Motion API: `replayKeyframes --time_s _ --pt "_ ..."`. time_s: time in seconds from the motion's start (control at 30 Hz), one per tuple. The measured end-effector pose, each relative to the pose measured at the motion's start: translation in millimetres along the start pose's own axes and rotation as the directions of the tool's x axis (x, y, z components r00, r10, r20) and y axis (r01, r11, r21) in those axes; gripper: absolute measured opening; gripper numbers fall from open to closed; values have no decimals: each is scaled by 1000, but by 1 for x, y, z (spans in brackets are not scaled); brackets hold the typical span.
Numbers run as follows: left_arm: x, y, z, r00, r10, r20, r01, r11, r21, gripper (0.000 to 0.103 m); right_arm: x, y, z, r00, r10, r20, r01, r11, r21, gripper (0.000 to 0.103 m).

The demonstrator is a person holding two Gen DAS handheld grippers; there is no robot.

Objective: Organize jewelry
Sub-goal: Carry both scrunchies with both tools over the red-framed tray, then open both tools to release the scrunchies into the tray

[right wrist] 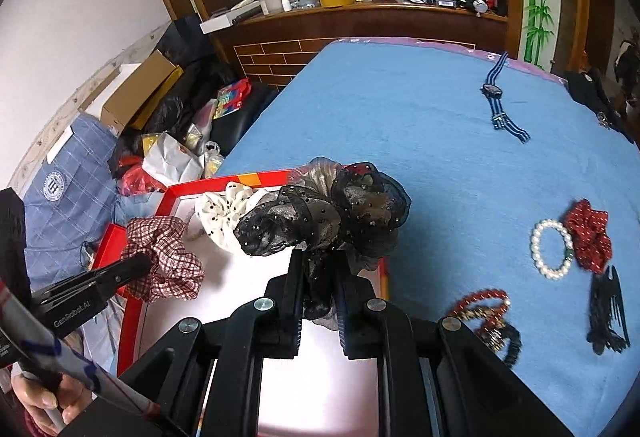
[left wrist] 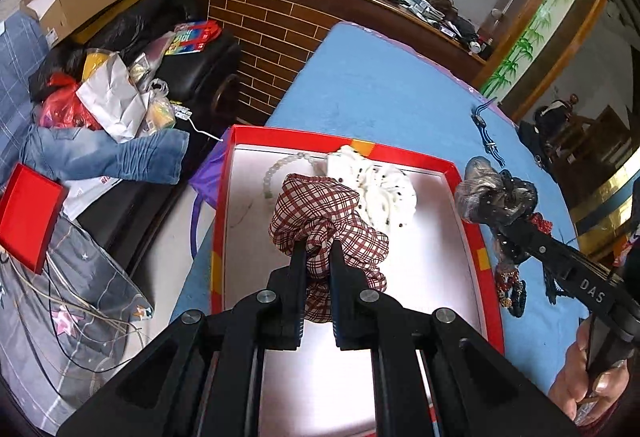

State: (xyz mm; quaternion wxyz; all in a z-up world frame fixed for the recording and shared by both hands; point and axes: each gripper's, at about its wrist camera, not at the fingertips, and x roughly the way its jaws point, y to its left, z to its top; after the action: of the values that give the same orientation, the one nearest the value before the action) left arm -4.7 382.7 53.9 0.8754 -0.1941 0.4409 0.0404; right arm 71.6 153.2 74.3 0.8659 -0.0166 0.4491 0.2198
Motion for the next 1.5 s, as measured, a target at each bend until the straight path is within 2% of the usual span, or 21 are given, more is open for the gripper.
replayKeyframes --time_s 0.53,0.63,0.9,1.0,1.07,1.1,1.13,1.17,1.5 --pt "23 5 14 999 26 -28 -26 1000 -5 10 52 -3 18 997 13 -81 -12 1000 12 16" --pt "29 9 17 999 34 -37 -35 999 -14 10 56 0 22 998 3 -69 -3 1000 -5 16" --pt "41 14 18 998 44 -54 -46 999 -23 10 76 -2 19 994 -8 -112 8 1000 -1 16" --pt "42 13 17 997 55 -52 -56 998 -19 12 78 -1 18 993 -16 -116 15 1000 -7 19" --pt "41 12 16 997 58 -53 -59 998 -16 22 77 -1 18 993 -19 -113 19 1000 -7 24" --pt "39 13 16 997 56 -47 -57 998 -21 29 75 -2 19 993 -17 -113 17 1000 -6 28" --pt "36 12 17 998 56 -38 -57 998 -22 32 73 -2 19 994 -16 -107 15 1000 -6 35" --pt "34 12 17 998 55 -34 -56 998 -21 32 71 -2 18 995 -19 -102 18 1000 -6 39" --pt "6 -3 14 999 41 6 -41 999 -6 32 35 0 12 998 13 -56 -14 1000 -15 47"
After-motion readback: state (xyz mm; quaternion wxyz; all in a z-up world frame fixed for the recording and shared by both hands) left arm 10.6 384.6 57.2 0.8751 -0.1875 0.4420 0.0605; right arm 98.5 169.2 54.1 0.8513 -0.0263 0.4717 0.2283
